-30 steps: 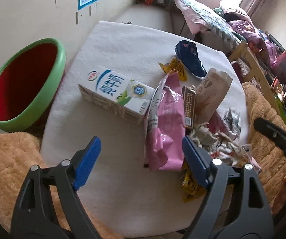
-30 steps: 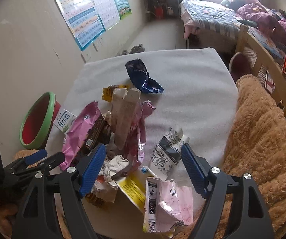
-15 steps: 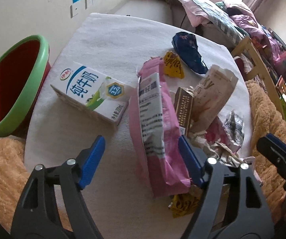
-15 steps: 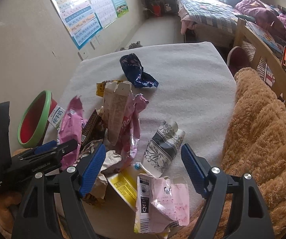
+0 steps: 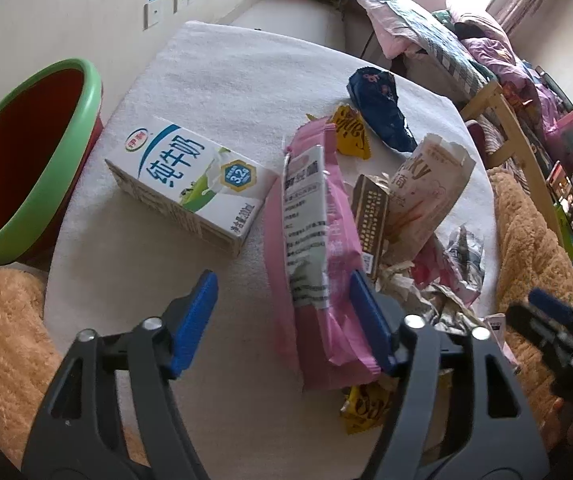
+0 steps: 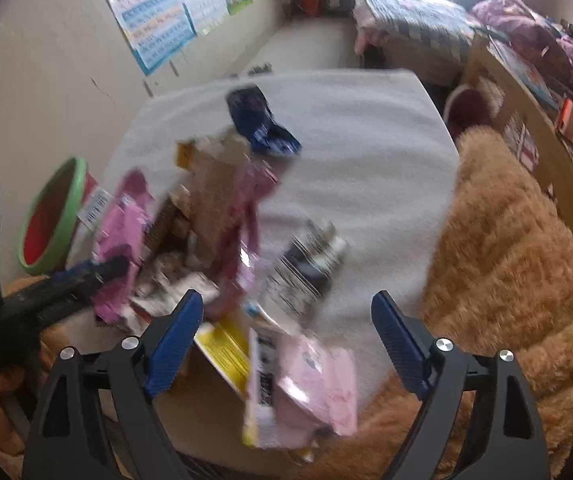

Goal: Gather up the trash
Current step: 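Grasp the pink snack bag with the left tool while the right grasps a paper packet, then carry the pink bag and paper packet to the red bin and release both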

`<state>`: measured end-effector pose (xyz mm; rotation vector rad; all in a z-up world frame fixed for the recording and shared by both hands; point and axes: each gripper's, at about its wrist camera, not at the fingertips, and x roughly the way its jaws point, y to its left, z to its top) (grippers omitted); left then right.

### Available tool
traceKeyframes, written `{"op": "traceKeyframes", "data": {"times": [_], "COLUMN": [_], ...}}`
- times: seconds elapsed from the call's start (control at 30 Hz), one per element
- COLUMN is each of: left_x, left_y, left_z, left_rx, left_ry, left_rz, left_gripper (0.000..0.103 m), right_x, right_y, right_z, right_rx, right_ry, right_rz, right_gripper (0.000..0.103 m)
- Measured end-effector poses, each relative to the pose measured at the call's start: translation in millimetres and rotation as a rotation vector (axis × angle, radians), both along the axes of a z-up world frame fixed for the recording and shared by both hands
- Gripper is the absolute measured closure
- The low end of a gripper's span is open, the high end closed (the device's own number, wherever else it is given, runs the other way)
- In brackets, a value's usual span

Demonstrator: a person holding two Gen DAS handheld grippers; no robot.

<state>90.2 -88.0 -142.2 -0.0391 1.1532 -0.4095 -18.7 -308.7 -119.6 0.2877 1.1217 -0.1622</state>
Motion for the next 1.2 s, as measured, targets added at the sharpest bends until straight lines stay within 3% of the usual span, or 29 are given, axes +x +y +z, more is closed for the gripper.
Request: {"op": "traceKeyframes", "data": {"times": [0.1,0.2,0.27,0.33,0.4,0.73,1.0,1.03,1.13,1.2], "left_x": [0,0,0,-1,-1,0,5,5,3,0], "left_y": [1,1,-1,-1,-1,3,-2,-2,1,2], "left_z": [-2,-3,-3,-3,-3,0,-12,-12,-10,-4], "left_rx": [-0.011,-0.024,-0.031,-0.028,-0.028,-0.085,-0.086,-0.091,-0.129,-0.121], "left_ry": [0.004,0.015,0.018,0.015,0.015,0.009,0.056,0.061,0.076,0.062], "left_rz": [0.003,0.003,-0.007,-0.008,-0.004,0.008,0.006,0.010,0.004,-0.001], "left_gripper": [0.032,0.031,0.031,0.031,0.030,0.029,0.029,0.030,0.051,0.051], "right_x": [-8,-7,-5,-5,-6,-10,-10,-11,-15,-16], "right_y": [-5,1,6,5,0,-10,-7,-7,-9,-11], "right_z": [-16,-17,-20,-24,-24,2,7,9,13,15], "right_rx": [0.014,0.000,-0.002,0.010,0.047,0.082,0.066,0.066,0.071,0.074], "right_ry": [0.072,0.083,0.092,0.102,0.089,-0.096,-0.125,-0.137,-0.162,-0.175], "right_rz": [0.005,0.032,0.052,0.052,0.043,0.002,0.015,0.011,-0.005,-0.015], "right_gripper": [0.020,0.021,0.030,0.052,0.065,0.065,0.065,0.065,0.065,0.065]}}
